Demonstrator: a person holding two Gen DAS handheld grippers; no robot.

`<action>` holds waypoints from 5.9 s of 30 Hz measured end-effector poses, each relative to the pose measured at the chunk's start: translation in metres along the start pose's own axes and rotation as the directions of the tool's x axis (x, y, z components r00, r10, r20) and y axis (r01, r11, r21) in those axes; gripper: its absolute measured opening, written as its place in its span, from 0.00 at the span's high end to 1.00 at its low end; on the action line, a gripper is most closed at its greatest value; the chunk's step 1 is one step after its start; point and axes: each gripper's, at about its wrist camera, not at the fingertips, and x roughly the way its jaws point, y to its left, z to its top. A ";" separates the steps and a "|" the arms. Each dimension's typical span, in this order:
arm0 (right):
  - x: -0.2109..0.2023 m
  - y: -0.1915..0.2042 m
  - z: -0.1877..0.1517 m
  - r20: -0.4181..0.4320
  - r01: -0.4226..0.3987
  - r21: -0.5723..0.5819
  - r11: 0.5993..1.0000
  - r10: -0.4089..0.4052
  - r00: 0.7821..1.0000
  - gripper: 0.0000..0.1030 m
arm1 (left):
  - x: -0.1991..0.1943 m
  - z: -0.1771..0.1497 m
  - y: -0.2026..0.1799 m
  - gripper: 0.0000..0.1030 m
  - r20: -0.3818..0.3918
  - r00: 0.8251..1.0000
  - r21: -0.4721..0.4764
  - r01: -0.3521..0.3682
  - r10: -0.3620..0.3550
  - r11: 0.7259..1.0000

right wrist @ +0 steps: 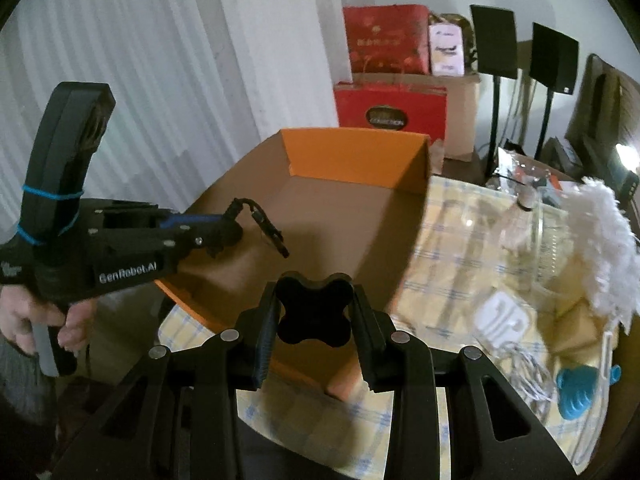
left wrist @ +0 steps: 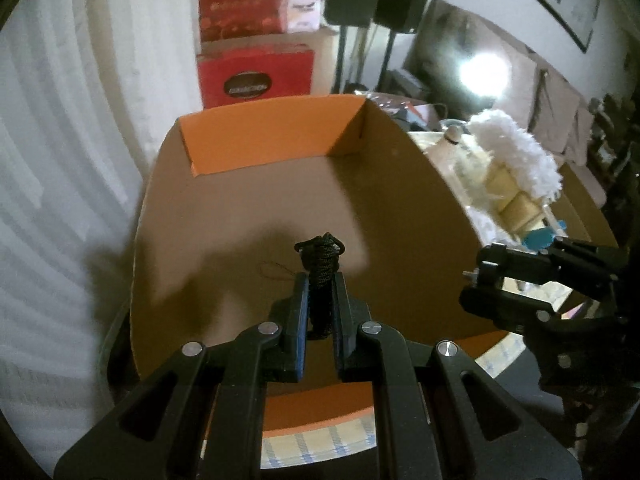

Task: Organize objects
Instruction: 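Carry the knob and cord into the orange box and open both tools, then reach the right tool to the white feather duster handle and grasp it, then carry the feather duster into the orange box and open the right tool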

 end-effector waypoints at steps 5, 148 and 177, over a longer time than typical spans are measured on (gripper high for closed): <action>0.032 0.006 0.006 -0.042 -0.001 -0.011 1.000 0.000 0.999 0.66 | 0.012 -0.009 0.014 0.91 -0.022 1.000 -0.026 0.001 -0.001 1.000; -0.111 -0.179 -0.114 0.016 0.126 0.377 0.918 -0.142 0.990 0.91 | 0.126 0.053 -0.262 0.83 -0.067 0.892 -0.169 0.432 -0.447 0.886; -0.064 -0.051 -0.030 0.029 -0.054 0.086 0.995 0.052 0.998 0.92 | 0.027 0.027 -0.081 0.82 0.189 0.953 -0.412 0.295 -0.236 0.862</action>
